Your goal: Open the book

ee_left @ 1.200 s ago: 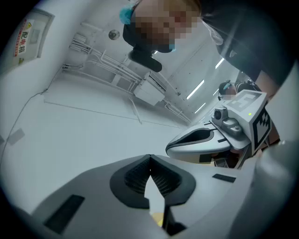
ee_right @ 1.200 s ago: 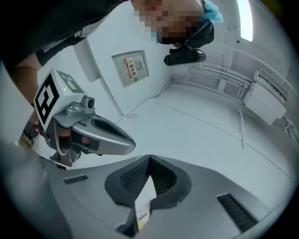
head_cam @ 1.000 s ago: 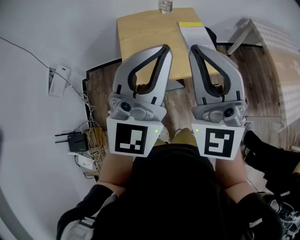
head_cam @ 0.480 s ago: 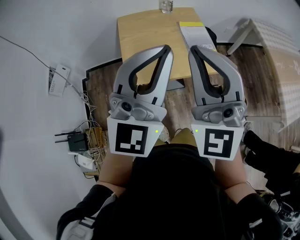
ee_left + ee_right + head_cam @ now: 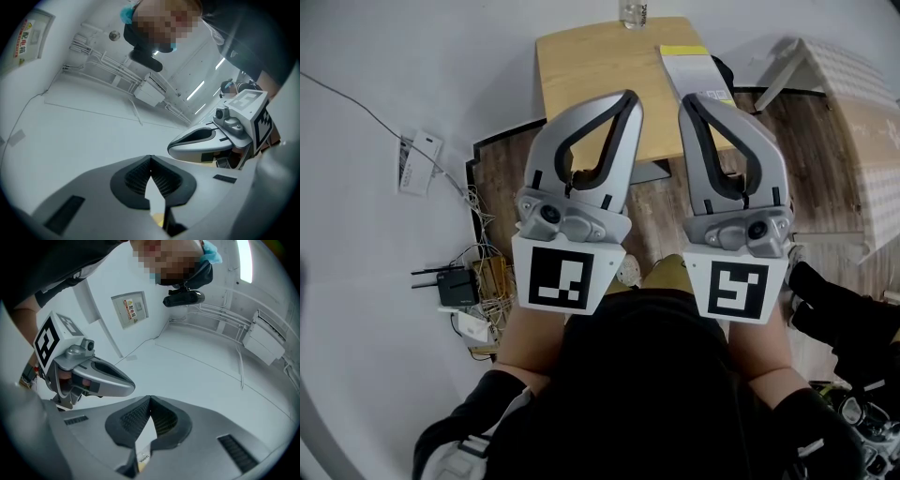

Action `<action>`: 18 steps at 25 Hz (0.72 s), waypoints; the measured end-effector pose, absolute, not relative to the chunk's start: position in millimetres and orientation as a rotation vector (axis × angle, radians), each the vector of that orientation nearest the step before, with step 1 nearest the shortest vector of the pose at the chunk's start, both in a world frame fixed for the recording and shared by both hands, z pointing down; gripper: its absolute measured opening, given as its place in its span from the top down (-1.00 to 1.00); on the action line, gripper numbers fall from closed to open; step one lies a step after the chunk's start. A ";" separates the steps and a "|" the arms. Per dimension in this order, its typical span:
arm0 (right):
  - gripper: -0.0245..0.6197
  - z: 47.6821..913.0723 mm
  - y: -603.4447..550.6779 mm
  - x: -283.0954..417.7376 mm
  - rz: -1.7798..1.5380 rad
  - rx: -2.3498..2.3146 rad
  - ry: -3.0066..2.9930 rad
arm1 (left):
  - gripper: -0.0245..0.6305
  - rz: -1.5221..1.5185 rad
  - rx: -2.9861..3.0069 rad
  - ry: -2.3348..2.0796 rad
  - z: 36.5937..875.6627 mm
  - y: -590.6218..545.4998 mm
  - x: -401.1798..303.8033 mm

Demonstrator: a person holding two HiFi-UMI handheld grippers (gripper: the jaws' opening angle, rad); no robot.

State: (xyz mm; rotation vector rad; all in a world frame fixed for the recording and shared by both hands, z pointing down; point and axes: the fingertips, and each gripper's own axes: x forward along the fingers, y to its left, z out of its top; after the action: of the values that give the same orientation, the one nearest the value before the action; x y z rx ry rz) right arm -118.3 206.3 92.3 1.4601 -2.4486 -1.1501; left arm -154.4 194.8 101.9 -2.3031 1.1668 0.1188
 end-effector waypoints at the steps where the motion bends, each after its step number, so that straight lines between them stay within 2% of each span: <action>1: 0.83 92.8 207.3 -118.4 -1.149 1.464 -2.446 | 0.90 0.121 -2.303 1.163 101.9 195.8 -154.6; 18: 0.83 92.5 221.5 -122.2 -1.168 1.489 -2.373 | 0.90 0.141 -2.317 1.147 102.5 206.3 -167.2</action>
State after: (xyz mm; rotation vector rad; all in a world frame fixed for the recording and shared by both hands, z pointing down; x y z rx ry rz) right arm -122.2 221.5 92.5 1.4891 -2.3735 -1.1676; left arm -167.2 206.3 102.5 -2.3172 1.1466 0.1409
